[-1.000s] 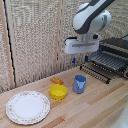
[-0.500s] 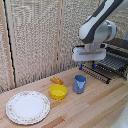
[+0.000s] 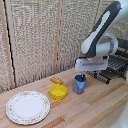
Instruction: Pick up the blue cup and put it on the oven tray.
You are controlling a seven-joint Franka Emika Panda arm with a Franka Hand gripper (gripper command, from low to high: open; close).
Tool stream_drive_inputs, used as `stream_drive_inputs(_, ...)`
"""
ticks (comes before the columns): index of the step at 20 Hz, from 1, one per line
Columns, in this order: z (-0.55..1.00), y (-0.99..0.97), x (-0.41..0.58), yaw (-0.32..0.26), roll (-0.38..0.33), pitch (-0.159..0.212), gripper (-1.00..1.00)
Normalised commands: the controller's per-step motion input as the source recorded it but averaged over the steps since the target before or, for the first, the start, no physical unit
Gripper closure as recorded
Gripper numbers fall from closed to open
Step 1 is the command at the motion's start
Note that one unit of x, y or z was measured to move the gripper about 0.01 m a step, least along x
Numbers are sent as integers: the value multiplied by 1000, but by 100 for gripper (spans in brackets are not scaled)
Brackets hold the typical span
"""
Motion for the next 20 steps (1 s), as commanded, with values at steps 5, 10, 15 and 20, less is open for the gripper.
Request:
stream_drive_inputs(5, -256, 6, 113, 112, -22, -59, -100)
stream_drive_inputs(10, -19, 72, 5, 0, -7, 0, 100)
stream_drive_inputs(15, -31, 143, 0, 0, -15, -9, 100)
stream_drive_inputs(20, -20, 181, 2, 0, -1, -17, 100)
